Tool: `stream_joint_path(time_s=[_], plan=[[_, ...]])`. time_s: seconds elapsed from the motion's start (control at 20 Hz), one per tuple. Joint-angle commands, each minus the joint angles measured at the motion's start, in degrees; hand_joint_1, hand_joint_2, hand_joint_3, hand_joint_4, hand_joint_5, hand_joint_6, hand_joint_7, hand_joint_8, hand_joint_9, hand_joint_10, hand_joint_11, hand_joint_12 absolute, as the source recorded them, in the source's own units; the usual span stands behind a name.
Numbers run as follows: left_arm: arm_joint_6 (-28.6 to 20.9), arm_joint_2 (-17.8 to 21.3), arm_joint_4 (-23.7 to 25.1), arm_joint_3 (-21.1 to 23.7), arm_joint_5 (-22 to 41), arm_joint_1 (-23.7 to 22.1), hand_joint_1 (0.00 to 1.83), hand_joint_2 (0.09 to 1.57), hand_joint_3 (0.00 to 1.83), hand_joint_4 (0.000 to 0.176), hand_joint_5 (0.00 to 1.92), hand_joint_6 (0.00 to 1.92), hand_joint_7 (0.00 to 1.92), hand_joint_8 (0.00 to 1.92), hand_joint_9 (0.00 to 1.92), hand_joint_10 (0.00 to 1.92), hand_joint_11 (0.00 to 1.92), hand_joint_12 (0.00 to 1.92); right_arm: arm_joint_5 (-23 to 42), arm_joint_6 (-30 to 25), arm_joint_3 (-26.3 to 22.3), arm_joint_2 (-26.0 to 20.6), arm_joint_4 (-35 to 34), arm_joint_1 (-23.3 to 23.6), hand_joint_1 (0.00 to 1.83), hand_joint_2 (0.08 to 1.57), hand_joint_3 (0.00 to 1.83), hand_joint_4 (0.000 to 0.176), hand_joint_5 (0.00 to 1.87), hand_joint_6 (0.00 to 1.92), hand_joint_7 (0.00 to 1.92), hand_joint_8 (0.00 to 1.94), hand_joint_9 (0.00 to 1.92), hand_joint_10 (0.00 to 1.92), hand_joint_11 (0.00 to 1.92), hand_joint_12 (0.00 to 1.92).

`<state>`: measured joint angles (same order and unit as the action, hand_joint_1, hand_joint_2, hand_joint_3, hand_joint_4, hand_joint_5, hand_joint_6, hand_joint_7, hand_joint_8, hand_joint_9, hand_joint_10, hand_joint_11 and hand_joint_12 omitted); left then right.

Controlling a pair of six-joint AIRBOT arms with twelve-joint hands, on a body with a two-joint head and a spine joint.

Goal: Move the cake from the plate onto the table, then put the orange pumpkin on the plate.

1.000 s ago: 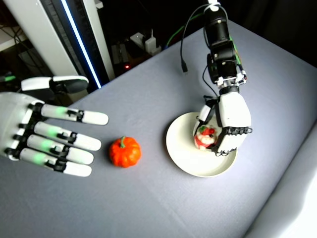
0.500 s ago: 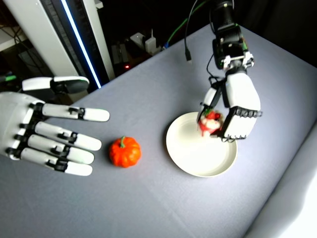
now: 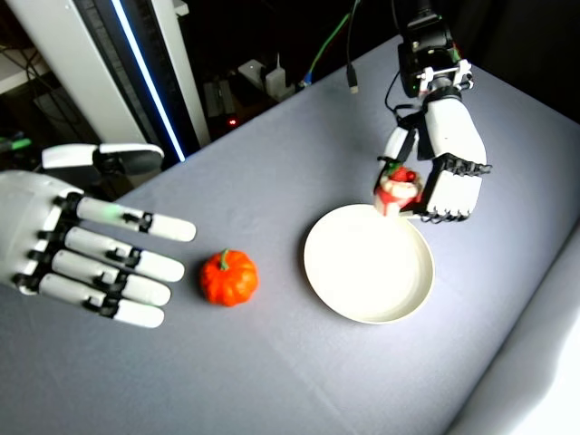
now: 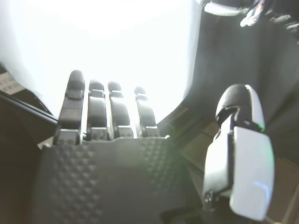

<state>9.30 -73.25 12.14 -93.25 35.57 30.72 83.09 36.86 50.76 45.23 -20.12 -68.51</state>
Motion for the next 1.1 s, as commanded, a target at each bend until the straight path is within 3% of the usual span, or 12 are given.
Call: stream_joint_path(time_s=[0.0,0.1,0.15,0.3,0.4,0.45,0.6,0.75,0.85,0.9,1.0,1.05], plan=[[-0.3,0.7,-2.0,0.1,7.4,0.0,1.24,0.8,0.78,0.0,0.87,1.25,0.91,1.56,0.88,1.91,0.92,1.92,7.4,-0.6,0.0,-0.2,-0.3,0.2,0.15,0.99,0.0,0.05,0.0,0.0,0.0,0.0,0.0,0.0,0.0,0.28],[-0.3,2.2,-4.0,0.9,7.4,1.7,1.26,0.75,0.85,0.0,0.9,1.22,0.94,1.54,0.92,1.88,0.88,1.92,7.4,-0.6,0.0,-0.2,-0.3,0.2,0.15,1.01,0.0,0.038,0.0,0.0,0.0,0.0,0.0,0.0,0.0,0.26],[-0.3,3.1,-5.2,1.5,7.8,2.7,1.27,0.85,0.61,0.0,0.92,1.06,0.95,1.45,0.9,1.79,0.83,1.86,7.4,-0.6,-0.1,-0.2,-0.3,0.2,0.16,1.01,0.0,0.052,0.0,0.0,0.0,0.0,0.0,0.0,0.0,0.25],[-0.3,4.1,-6.5,2.0,8.2,3.9,1.27,0.99,0.32,0.0,0.92,0.94,0.95,1.38,0.92,1.73,0.82,1.89,7.4,-0.6,-0.2,-0.2,-0.4,0.1,0.17,1.01,0.0,0.047,0.0,0.0,0.0,0.0,0.0,0.0,0.0,0.23],[-0.3,4.7,-7.6,2.4,8.4,4.8,1.26,1.0,0.32,0.0,0.91,0.97,0.92,1.41,0.92,1.86,0.93,1.92,7.4,-0.6,-0.2,-0.2,-0.4,0.1,0.16,1.03,0.0,0.038,0.0,0.0,0.0,0.0,0.0,0.0,0.0,0.24],[-0.3,5.6,-9.3,2.9,8.7,6.1,1.25,1.06,0.21,0.0,0.9,0.94,0.89,1.46,0.96,1.89,1.02,1.92,7.4,-0.6,-0.2,-0.2,-0.6,-0.1,0.16,1.03,0.0,0.039,0.0,0.0,0.0,0.0,0.0,0.0,0.0,0.08],[-0.3,7.9,-12.3,4.1,9.6,9.7,1.25,1.06,0.19,0.0,0.89,1.0,0.93,1.36,0.89,1.77,0.88,1.92,7.4,-0.6,-0.3,-0.2,-0.8,-0.2,0.17,1.01,0.01,0.023,0.0,0.0,0.0,0.0,0.0,0.0,0.0,0.09],[-0.3,9.5,-14.4,5.5,10.0,12.6,1.24,1.11,0.12,0.0,0.86,1.03,0.9,1.41,0.84,1.78,0.83,1.92,7.4,-0.6,-0.4,-0.1,-0.9,-0.2,0.18,1.02,0.01,0.056,0.0,0.0,0.0,0.0,0.0,0.0,0.01,0.0],[-0.3,10.0,-15.1,5.9,10.0,13.7,1.24,1.12,0.12,0.0,0.86,1.03,0.87,1.46,0.81,1.83,0.82,1.92,7.5,-0.6,-0.4,-0.1,-0.9,-0.3,0.21,1.07,0.02,0.045,0.0,0.0,0.0,0.0,0.0,0.0,0.0,0.0],[-0.3,10.3,-15.1,6.1,9.8,14.0,1.24,1.13,0.12,0.0,0.86,1.02,0.85,1.49,0.81,1.88,0.84,1.92,7.5,-0.6,-0.4,-0.1,-0.9,-0.3,0.2,1.06,0.02,0.061,0.0,0.0,0.0,0.0,0.0,0.0,0.0,0.0],[-0.3,11.4,-14.7,7.0,8.9,14.4,1.25,1.05,0.26,0.0,0.87,1.03,0.88,1.46,0.84,1.85,0.86,1.92,7.4,-0.6,-0.4,0.0,-0.9,-0.3,0.17,1.07,0.02,0.053,0.0,0.0,0.0,0.0,0.0,0.0,0.0,0.0],[-0.3,12.2,-14.0,7.7,8.1,14.5,1.24,1.04,0.27,0.0,0.87,1.05,0.9,1.43,0.84,1.82,0.83,1.92,7.4,-0.6,-0.4,0.0,-0.9,-0.3,0.17,1.07,0.01,0.074,0.0,0.0,0.0,0.0,0.0,0.0,0.0,0.0]])
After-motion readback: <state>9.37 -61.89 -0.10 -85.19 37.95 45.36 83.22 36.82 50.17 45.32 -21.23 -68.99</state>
